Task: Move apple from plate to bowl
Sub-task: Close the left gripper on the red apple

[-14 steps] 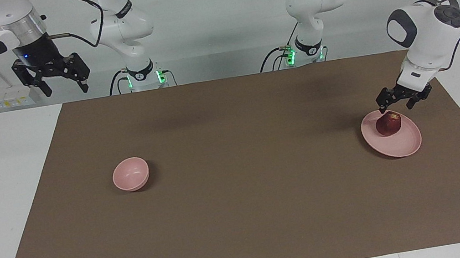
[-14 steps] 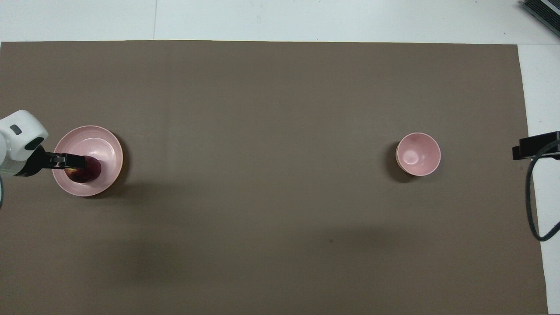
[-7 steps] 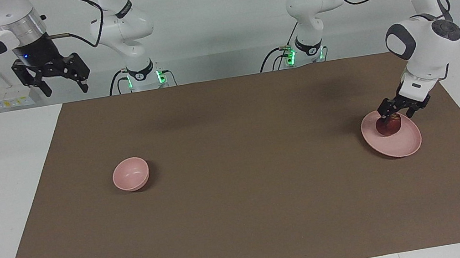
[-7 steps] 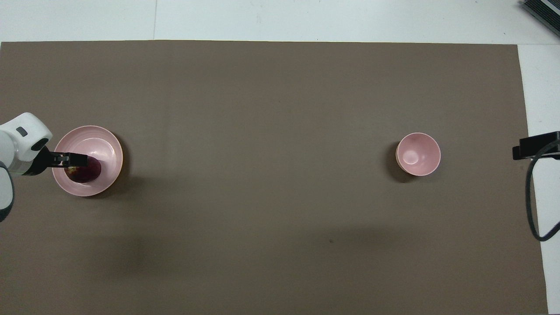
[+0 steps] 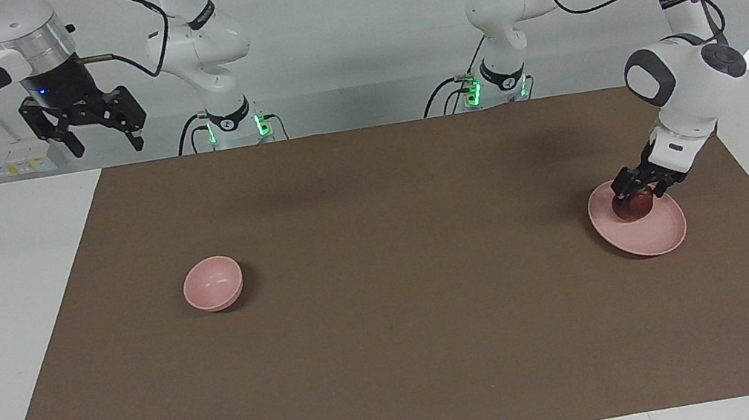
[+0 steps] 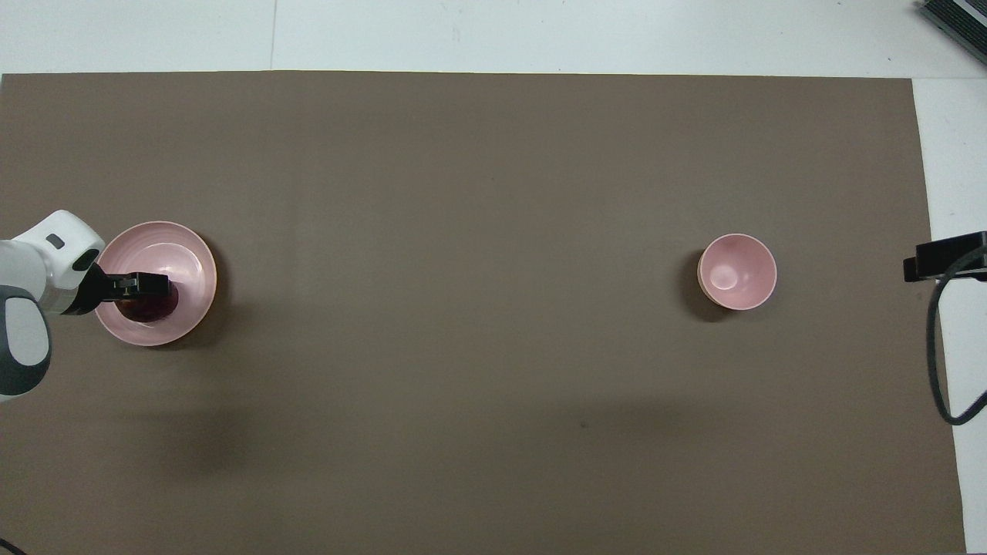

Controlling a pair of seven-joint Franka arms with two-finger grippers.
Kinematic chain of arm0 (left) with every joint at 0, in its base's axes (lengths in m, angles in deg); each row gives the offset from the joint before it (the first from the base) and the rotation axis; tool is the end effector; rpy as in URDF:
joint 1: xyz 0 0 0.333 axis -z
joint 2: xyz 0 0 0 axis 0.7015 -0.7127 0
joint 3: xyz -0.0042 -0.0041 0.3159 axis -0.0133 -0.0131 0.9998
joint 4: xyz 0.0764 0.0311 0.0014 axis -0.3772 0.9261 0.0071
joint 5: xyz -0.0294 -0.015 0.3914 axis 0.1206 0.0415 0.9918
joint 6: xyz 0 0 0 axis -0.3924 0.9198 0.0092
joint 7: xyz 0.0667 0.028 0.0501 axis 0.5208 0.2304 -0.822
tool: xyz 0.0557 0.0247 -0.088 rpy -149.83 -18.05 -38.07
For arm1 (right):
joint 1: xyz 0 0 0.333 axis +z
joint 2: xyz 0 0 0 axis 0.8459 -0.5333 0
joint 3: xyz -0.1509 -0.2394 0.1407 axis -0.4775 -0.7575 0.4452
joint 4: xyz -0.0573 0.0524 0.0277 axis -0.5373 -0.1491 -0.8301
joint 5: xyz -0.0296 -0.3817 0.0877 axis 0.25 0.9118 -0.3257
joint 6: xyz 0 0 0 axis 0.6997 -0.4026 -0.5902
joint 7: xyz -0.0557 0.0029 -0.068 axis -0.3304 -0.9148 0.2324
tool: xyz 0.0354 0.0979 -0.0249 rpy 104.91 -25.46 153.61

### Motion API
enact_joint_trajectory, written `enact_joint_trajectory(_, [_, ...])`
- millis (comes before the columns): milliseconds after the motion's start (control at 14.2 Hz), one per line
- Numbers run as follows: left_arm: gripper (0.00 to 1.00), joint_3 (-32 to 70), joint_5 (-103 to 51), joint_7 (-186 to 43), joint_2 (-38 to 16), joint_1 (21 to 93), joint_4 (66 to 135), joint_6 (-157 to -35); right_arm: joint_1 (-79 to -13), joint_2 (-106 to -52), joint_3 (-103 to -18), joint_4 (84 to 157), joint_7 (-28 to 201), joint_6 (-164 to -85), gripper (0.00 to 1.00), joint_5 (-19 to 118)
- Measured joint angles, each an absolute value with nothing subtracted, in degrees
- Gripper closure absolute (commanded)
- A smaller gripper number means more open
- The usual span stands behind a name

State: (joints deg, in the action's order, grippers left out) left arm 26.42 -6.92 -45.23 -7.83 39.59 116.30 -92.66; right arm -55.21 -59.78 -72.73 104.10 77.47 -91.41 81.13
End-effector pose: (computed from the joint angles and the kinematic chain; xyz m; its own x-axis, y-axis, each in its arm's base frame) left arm 0.5493 0.0851 0.3435 0.9969 0.0393 0.0680 0.0354 -0.9977 0.0580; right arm 0.5225 -0.0241 0.6767 0.9977 -0.0646 0.0223 -0.0650 -0.9978 0.0140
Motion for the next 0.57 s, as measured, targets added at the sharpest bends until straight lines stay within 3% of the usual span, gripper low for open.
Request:
enact_joint_trajectory(141, [0.18, 26.42, -6.93, -45.26, -7.83, 39.52, 116.50, -92.56, -55.21, -59.78, -72.73, 104.10, 77.47, -91.40, 0.00, 81.13])
enact_joint_trajectory(212, [0.28, 26.42, -6.93, -45.27, -7.83, 39.51, 116.55, -92.35, -55.21, -59.78, -72.73, 104.10, 77.47, -91.40, 0.00, 81.13])
enact_joint_trajectory(424, [0.82, 26.40, -7.00, -45.27, -7.64, 39.49, 116.53, -92.04, -55.21, -59.78, -72.73, 104.10, 77.47, -91.40, 0.00, 81.13])
enact_joint_trajectory(494, [0.95, 26.40, -7.00, -45.27, -7.63, 39.49, 116.52, -92.04, -55.21, -59.78, -72.73, 104.10, 77.47, -91.40, 0.00, 81.13])
enact_joint_trajectory(565, [1.00, 26.39, -7.00, -45.26, -7.60, 39.49, 116.41, -92.04, -55.21, -59.78, -72.73, 104.10, 77.47, -91.40, 0.00, 81.13])
